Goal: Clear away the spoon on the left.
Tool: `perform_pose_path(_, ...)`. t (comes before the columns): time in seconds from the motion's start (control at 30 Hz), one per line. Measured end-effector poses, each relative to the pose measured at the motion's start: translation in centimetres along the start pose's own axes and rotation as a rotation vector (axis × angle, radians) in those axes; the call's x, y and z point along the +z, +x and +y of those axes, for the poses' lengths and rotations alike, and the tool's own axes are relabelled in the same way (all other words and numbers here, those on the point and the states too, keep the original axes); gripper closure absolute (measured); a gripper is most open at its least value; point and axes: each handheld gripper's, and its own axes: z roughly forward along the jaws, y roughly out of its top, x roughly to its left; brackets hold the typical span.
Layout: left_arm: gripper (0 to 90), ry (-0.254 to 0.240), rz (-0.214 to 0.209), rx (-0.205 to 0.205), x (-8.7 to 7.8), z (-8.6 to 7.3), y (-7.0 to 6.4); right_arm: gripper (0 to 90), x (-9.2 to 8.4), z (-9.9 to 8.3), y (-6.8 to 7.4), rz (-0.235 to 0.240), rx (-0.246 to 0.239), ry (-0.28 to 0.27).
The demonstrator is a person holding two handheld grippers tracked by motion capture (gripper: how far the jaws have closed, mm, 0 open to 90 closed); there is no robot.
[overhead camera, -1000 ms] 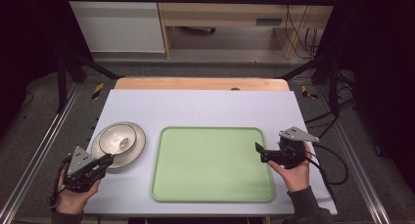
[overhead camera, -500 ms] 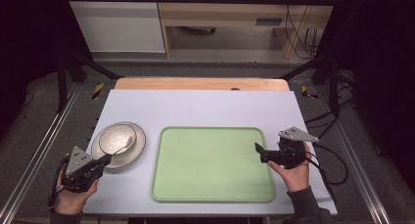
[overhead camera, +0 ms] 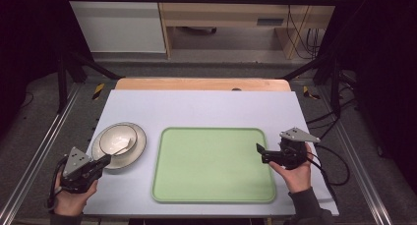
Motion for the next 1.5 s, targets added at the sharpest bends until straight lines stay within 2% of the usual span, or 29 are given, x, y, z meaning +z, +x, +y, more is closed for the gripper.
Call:
perform_pose_path(0.47,88.9,-0.037,0.003,-0.013,-0.6,0.3,-0.1,3.3,0.0,0.0,0.0,-0.002,0.000,-0.002)
perform_pose_path(1.13,88.9,-0.119,0.021,-0.009,-2.4,1.1,-0.3,3.3,-0.1,0.0,-0.1,-0.006,-0.001,-0.003)
perform_pose_path(1.5,89.0,-0.141,0.021,0.008,-3.1,1.4,-0.6,3.3,-0.1,0.1,-0.1,-0.005,0.001,-0.003)
